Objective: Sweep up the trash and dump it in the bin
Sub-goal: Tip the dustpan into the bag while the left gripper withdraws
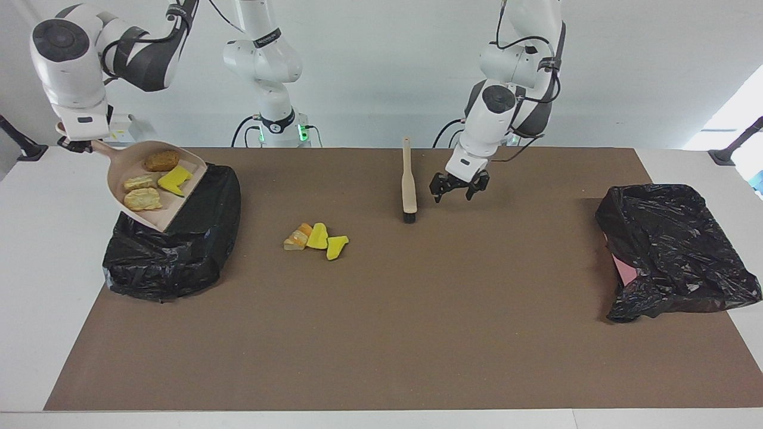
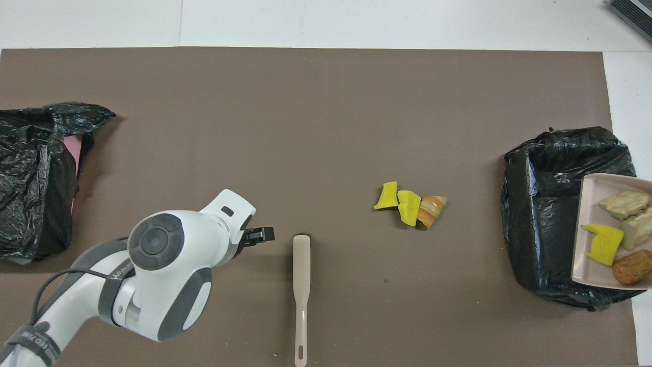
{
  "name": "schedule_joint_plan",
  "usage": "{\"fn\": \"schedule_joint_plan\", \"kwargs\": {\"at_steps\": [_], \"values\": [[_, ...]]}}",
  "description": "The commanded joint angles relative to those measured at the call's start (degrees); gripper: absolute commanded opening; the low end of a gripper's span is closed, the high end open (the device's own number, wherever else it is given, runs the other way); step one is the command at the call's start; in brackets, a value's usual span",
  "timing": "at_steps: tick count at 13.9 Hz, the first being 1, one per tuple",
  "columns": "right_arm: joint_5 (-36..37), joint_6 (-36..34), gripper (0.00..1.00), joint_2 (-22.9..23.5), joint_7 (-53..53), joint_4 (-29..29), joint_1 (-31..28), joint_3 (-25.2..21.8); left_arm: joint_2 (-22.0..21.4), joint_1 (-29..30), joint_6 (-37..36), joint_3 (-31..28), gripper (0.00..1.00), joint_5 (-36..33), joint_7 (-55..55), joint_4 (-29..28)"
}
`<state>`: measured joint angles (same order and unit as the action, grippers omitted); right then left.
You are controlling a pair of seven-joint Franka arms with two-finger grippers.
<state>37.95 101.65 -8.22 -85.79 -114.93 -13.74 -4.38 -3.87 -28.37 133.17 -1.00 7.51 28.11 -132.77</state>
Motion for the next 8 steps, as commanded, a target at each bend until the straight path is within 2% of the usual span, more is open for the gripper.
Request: {"fn": "schedule_joint_plan", "kwargs": {"at_steps": [1, 5, 8], "values": [[7.73, 1.36, 0.00, -2.06, -1.04, -3.81, 4.06, 0.16, 3.60, 6.11, -2.46, 0.74, 1.00, -1.36, -4.89, 6.89], [13.88, 2.85, 0.00, -2.06, -1.92, -5.05, 5.29, 0.69, 4.05, 14.81, -5.28, 0.65, 1.00, -1.36, -16.82, 12.34], [17.05, 1.90, 0.00, -2.15, -1.92, -4.78, 5.83, 0.69, 4.92, 20.35, -13.35, 0.74, 1.00, -1.27, -25.18, 19.54]]}}
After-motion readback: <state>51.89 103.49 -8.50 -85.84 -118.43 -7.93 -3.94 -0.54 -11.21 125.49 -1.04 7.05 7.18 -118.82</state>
